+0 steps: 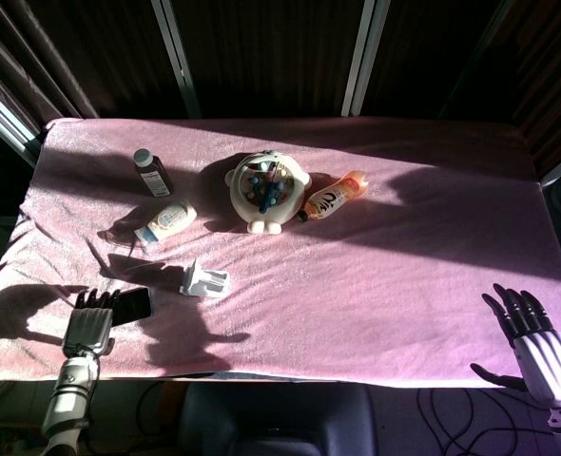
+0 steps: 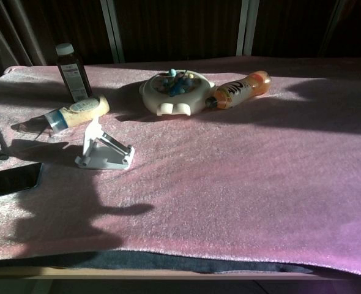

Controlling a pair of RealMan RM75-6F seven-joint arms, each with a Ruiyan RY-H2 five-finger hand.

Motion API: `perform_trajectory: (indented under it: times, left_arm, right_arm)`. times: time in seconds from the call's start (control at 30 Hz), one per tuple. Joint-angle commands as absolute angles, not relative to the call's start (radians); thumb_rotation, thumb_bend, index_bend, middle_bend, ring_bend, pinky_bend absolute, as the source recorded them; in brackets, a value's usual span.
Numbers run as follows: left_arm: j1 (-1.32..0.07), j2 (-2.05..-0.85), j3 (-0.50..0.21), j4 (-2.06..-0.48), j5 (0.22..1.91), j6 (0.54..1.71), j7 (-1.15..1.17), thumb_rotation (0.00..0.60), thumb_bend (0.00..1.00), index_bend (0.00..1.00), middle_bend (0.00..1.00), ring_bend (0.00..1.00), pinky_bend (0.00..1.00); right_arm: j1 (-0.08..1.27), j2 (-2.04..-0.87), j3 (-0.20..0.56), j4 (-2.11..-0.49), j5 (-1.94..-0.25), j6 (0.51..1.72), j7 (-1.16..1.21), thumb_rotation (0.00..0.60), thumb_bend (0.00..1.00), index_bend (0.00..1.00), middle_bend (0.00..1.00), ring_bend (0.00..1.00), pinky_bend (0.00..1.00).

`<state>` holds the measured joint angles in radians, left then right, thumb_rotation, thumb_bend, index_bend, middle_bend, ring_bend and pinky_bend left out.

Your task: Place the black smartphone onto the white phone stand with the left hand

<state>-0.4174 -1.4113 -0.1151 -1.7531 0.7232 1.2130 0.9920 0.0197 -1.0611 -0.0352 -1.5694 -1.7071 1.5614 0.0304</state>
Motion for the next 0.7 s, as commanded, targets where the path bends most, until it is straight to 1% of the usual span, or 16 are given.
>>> perform_trajectory:
  times: [0.03, 0.2, 0.4, 0.7]
  left_arm:
    - [-0.467, -1.446, -0.131, -1.757, 0.656, 1.241, 1.051, 0.6, 0.3, 0.05, 0.12, 0.0, 0.0]
    - [-0.51, -1.466, -0.145, -1.758, 0.579, 1.256, 1.085, 0.6, 0.29, 0.09, 0.18, 0.04, 0.02]
    - [-0.551, -1.474, -0.156, -1.752, 0.516, 1.257, 1.091, 0.6, 0.29, 0.12, 0.2, 0.06, 0.04]
    - [-0.601, -1.47, -0.158, -1.729, 0.427, 1.224, 1.078, 0.6, 0.3, 0.15, 0.24, 0.08, 0.04]
  right_arm:
    - [0.021, -1.06, -0.036, -1.57, -1.709, 1.562, 0.032, 0.6, 0.21, 0.0, 0.0, 0.0, 0.0]
    - [0.022, -1.059, -0.038, -1.57, -1.713, 1.561, 0.034, 0.6, 0.21, 0.0, 0.0, 0.0, 0.0]
    - [0.022, -1.056, -0.038, -1.57, -1.711, 1.566, 0.044, 0.6, 0.21, 0.0, 0.0, 0.0, 0.0]
    - [0.022, -1.056, -0.041, -1.569, -1.714, 1.569, 0.045, 0.6, 0.21, 0.0, 0.0, 0.0, 0.0]
